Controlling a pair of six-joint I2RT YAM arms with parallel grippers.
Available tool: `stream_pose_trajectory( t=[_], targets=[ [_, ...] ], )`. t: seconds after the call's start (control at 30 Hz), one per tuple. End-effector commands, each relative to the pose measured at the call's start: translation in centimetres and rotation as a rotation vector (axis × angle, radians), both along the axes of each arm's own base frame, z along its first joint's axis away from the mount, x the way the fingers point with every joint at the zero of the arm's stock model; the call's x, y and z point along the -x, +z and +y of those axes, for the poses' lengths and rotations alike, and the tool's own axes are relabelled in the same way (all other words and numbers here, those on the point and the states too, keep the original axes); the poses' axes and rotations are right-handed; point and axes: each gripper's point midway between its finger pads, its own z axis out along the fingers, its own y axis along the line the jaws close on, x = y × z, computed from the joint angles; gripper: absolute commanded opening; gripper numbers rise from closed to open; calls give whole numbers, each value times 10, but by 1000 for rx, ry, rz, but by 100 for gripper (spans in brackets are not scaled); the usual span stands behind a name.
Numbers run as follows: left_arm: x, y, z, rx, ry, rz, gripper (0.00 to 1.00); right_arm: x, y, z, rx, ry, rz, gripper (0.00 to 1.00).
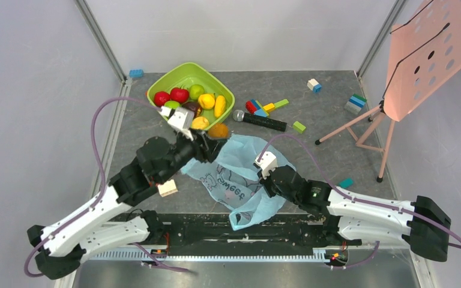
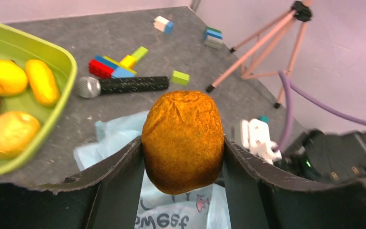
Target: Take the fake fruits out of the plastic bag
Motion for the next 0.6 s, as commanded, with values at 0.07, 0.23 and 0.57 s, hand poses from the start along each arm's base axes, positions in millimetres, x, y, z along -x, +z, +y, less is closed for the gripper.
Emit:
stream_pose_trajectory(
  t=[0.07,0.23,0.57],
  targets=[
    [-71,-9,8,-178,123,-4,64,4,7,4,-34,17,1,5],
    [-135,-40,49,-147,303,138,62,10,11,9,-83,39,13,5],
    [-227,-110,105,-187,592,312,64,17,10,13,-83,65,43,5]
  ],
)
